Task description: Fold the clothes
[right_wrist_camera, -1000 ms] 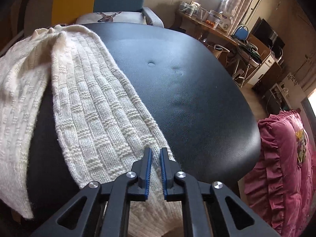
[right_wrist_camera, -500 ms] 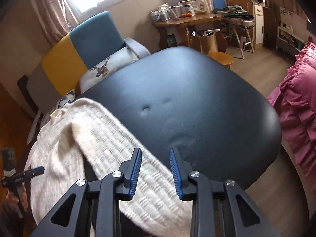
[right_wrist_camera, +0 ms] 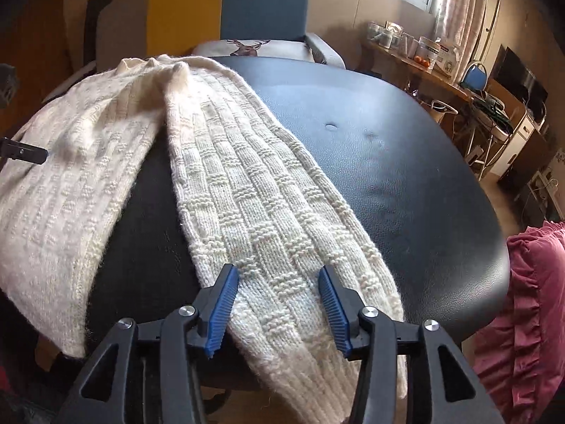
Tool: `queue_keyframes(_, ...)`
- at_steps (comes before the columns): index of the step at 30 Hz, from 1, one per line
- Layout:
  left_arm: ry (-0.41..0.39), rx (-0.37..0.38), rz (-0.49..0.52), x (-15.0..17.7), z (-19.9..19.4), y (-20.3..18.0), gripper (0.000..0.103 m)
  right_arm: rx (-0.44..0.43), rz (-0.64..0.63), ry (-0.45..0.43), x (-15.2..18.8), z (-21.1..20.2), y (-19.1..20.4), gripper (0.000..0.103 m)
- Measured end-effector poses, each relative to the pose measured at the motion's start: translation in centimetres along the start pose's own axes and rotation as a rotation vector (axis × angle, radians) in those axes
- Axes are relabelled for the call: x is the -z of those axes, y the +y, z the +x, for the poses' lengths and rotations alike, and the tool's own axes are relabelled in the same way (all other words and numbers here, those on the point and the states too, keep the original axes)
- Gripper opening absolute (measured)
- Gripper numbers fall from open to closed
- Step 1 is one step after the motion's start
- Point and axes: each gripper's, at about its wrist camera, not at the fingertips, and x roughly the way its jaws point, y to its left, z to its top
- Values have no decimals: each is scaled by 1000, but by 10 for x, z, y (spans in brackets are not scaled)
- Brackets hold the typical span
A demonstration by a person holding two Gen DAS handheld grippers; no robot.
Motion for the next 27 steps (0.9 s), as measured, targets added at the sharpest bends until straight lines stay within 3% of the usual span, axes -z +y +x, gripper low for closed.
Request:
queue_keyframes(6, 0, -2, -2, 4, 0, -1, 63, -35, 21, 65, -8, 3, -10, 49)
queue_keyframes(7, 0, -2, -3, 4, 0, -1, 64, -35, 35, 77, -10, 3, -11, 45)
queue_keyframes(10, 0, -1, -9, 5, -1, -1, 64, -9, 83, 78, -14, 3, -14, 10)
queue_keyframes(17, 5, -6, -9, 7, -2, 0, 67, 88, 98, 24, -37, -3, -35, 9)
queue_keyframes(22, 14, 4, -14, 2, -2, 0, 69, 255, 24, -41, -79, -10, -64, 9)
queue_keyframes(27, 18, 23, -39, -10, -6, 7, 69, 317, 13, -9, -107, 21, -94, 9)
